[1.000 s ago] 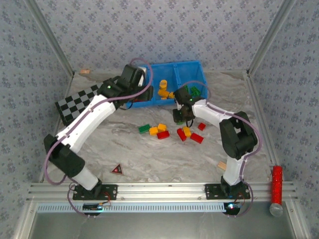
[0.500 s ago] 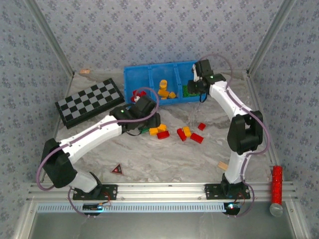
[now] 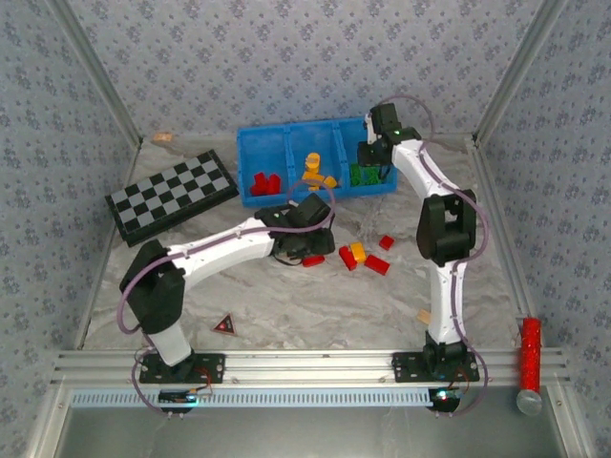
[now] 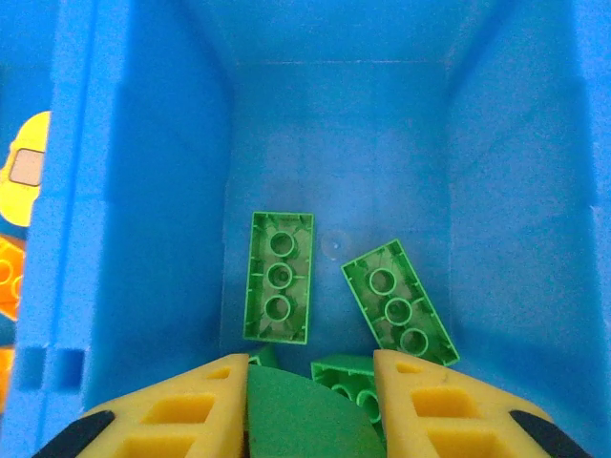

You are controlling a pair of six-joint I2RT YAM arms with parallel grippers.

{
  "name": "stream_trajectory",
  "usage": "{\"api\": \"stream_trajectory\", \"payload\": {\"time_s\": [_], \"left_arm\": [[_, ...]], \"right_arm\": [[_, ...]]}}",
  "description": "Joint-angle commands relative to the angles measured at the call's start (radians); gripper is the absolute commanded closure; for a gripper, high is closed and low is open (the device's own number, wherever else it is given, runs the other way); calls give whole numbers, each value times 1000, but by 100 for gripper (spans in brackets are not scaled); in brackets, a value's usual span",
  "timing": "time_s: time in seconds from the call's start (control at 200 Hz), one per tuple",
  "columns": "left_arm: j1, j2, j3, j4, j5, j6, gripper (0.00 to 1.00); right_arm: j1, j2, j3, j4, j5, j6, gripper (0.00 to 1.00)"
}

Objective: Sort the legos into containers by color
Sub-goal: Place the lego in the container.

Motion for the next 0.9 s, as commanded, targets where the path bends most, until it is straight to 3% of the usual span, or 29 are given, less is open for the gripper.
{"api": "stream_trajectory", "payload": {"time_s": [0.0,0.375,0.76,0.894], "left_arm": [[-17,43,58,6,29,-45,38],[-54,197,187,-31,50,-114,37],[-54,345,338,-54,80,-110,35],[-53,375,357,-82,88,-119,35]], "right_arm": [[-8,43,64,-30,-11,-43,72],[-29,98,65,3,-19,-86,67],[-32,39,21,40,-42,-82,47],[-33,17,6,45,-47,-82,46]]}}
